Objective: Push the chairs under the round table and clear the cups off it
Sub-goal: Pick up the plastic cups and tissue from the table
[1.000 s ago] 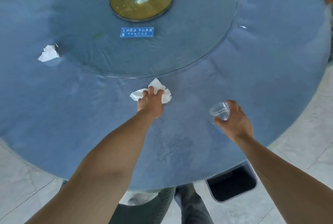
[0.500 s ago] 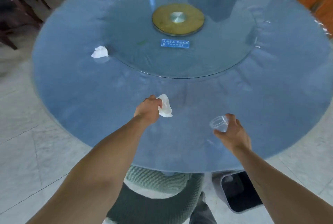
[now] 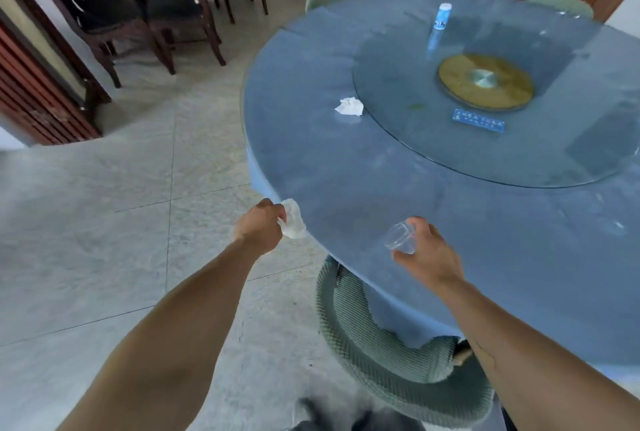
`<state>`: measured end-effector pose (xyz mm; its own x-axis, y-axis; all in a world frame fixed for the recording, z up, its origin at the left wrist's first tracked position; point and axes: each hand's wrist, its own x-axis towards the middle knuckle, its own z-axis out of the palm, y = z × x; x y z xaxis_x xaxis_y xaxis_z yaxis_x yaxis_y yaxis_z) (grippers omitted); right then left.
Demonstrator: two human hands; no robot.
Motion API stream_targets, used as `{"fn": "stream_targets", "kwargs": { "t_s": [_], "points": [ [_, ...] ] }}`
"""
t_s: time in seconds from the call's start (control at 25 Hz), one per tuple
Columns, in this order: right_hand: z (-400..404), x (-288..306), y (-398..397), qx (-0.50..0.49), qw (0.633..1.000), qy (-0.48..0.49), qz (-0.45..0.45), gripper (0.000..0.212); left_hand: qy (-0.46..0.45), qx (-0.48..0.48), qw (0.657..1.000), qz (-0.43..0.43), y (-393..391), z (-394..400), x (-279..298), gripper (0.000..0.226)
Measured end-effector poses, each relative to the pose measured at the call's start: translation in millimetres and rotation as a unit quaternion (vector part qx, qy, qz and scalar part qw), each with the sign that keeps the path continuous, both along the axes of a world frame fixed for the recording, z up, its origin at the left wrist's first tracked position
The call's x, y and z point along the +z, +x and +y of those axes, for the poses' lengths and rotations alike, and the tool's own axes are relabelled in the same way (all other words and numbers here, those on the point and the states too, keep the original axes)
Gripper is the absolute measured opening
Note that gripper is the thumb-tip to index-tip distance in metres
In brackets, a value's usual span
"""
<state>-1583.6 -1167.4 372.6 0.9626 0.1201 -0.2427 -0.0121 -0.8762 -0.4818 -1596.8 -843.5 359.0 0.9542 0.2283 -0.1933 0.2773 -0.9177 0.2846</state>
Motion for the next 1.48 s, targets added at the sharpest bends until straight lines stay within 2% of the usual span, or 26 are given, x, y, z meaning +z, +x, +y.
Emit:
{"fn": "stream_targets", "kwargs": {
  "t_s": [0.24, 0.48, 0.64, 0.88, 1.12, 1.32, 1.4, 1.48],
  "points": [
    [17, -7, 31, 0.006, 1.0, 0.007, -0.015, 0.063, -0.018, -0.012, 1.0, -0.006, 38, 8, -7, 0.034],
    [-14, -15, 66, -0.067, 0.998, -0.003, 0.015, 0.059, -0.011, -0.049, 0.999, 0.007, 108, -14, -10, 0.033],
    [-26, -18, 79, -0.112, 0.993, 0.007, 0.021, 0.062, 0.04, -0.088, 0.995, 0.036, 157, -25, -14, 0.035],
    [-25, -39, 98, -0.194, 0.98, -0.014, 0.05, 0.059, -0.004, -0.096, 0.995, 0.031, 251, -31, -26, 0.035],
    [14, -50, 158, -0.275, 0.959, -0.032, 0.054, 0.063, -0.007, -0.167, 0.985, 0.038, 359, -5, -44, 0.035],
    [56, -60, 205, -0.313, 0.947, -0.024, 0.065, 0.064, -0.066, -0.188, 0.975, 0.096, 450, 0, -57, 0.044],
    [65, -63, 211, -0.321, 0.944, -0.025, 0.073, 0.065, -0.042, -0.206, 0.969, 0.129, 480, -2, -64, 0.05],
    [69, -67, 217, -0.332, 0.939, -0.026, 0.083, 0.066, -0.014, -0.228, 0.962, 0.148, 502, -3, -68, 0.047]
  ]
}}
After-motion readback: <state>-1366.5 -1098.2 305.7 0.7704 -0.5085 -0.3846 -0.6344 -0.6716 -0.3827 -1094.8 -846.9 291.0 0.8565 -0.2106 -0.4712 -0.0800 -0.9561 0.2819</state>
